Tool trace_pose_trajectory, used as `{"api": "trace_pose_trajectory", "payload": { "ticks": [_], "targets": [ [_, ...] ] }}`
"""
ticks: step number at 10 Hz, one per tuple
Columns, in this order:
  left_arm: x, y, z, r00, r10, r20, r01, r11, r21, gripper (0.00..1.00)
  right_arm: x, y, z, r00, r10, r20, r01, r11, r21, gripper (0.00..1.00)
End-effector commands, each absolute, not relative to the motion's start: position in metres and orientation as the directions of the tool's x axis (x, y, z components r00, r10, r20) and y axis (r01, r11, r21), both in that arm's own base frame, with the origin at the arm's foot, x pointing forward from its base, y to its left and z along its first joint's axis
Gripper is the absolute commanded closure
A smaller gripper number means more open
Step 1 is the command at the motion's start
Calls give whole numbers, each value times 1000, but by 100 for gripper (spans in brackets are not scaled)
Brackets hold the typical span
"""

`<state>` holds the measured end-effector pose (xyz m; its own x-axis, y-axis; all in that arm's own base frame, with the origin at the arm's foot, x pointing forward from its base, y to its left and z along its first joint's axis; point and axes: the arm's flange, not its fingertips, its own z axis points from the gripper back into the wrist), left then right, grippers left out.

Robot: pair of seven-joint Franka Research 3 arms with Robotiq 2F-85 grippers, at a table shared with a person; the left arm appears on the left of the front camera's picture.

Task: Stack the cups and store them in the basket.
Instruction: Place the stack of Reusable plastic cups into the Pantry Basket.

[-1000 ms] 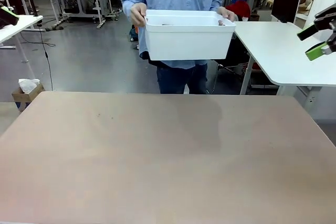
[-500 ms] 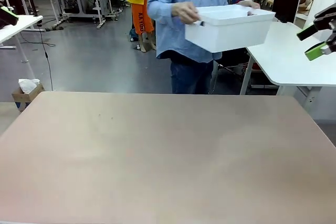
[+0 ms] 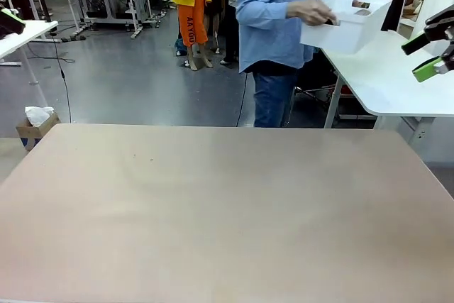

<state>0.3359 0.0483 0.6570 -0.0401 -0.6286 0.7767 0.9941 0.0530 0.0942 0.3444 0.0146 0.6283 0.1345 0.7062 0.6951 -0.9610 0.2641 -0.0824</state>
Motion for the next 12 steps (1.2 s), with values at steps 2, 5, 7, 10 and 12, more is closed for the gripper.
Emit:
{"api": "trace_pose_trajectory", "payload": {
  "ticks": [2, 5, 7, 10, 12],
  "targets": [
    [335, 47, 660, -42, -614, 788, 995, 49, 92, 0, 346, 16, 633, 146, 694, 705, -960, 272, -68, 0],
    [335, 47, 660, -42, -614, 788, 995, 49, 92, 0, 346, 16, 633, 146, 694, 705, -960, 272, -68, 0],
    [335, 47, 660, -42, -614, 788, 995, 49, 92, 0, 346, 16, 633, 146, 694, 705, -960, 272, -68, 0],
    [335, 47, 660, -42, -614, 788, 995, 49, 92, 0, 346, 16, 633, 146, 694, 705, -960, 272, -68, 0],
    [335, 47, 660, -42, -614, 788, 995, 49, 92, 0, 346, 16, 633, 146, 694, 705, -960, 272, -68, 0]
  ]
}}
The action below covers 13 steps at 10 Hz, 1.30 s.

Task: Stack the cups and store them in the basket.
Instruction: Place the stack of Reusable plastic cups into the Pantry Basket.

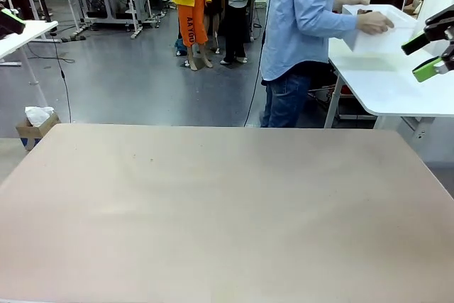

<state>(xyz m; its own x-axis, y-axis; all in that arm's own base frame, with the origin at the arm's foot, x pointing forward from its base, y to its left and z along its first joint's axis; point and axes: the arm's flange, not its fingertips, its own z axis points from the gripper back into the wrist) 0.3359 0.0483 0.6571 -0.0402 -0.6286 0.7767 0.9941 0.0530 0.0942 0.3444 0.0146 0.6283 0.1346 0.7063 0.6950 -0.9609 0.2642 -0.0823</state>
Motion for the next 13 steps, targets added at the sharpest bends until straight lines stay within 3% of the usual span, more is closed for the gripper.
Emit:
{"api": "trace_pose_trajectory", "payload": {
  "ticks": [1, 13],
  "targets": [
    [335, 47, 660, -42, -614, 788, 995, 49, 92, 0, 346, 16, 633, 146, 694, 705, -960, 272, -68, 0],
    [335, 47, 660, -42, -614, 788, 995, 49, 92, 0, 346, 16, 633, 146, 694, 705, -960, 272, -68, 0]
  ]
}}
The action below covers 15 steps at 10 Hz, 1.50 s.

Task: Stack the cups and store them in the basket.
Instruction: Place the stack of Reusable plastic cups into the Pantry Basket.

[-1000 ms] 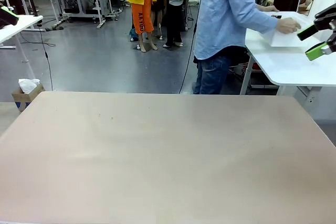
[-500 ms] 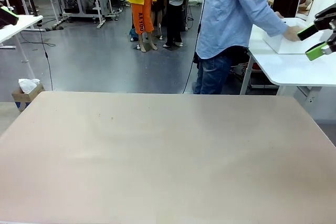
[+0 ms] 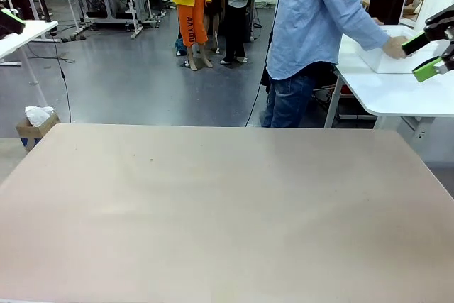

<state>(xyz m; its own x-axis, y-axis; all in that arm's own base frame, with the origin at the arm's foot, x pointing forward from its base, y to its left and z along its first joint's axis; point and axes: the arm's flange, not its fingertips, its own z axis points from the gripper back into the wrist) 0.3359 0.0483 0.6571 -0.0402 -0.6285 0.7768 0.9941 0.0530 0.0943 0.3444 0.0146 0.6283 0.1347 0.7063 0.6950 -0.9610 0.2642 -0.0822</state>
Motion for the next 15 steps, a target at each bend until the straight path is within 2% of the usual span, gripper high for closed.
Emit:
{"api": "trace_pose_trajectory", "payload": {
  "ticks": [1, 15],
  "targets": [
    [335, 47, 660, -42, -614, 788, 995, 49, 92, 0, 346, 16, 633, 146, 694, 705, -960, 272, -68, 0],
    [335, 47, 660, -42, -614, 788, 995, 49, 92, 0, 346, 16, 633, 146, 694, 705, -960, 272, -68, 0]
  ]
}}
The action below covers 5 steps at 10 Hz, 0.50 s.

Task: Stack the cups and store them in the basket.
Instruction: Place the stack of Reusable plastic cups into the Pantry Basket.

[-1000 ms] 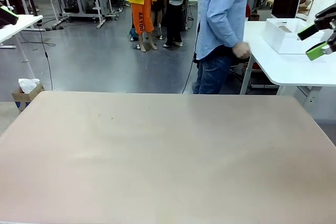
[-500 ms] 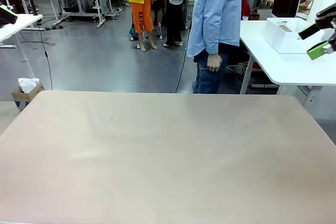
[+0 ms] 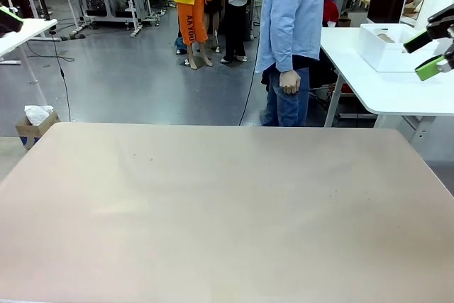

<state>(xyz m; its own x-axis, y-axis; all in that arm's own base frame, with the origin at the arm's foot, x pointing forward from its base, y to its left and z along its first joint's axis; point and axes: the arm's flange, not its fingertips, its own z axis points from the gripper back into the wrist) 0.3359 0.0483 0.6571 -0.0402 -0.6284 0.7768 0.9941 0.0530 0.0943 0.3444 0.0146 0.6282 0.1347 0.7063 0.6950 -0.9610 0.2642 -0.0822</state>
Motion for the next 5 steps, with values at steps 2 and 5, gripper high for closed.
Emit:
{"api": "trace_pose_trajectory", "payload": {
  "ticks": [2, 5],
  "targets": [
    [335, 47, 660, -42, -614, 788, 995, 49, 92, 0, 346, 16, 633, 146, 694, 705, -960, 272, -68, 0],
    [335, 47, 660, -42, -614, 788, 995, 49, 92, 0, 346, 16, 633, 146, 694, 705, -960, 272, -68, 0]
  ]
}}
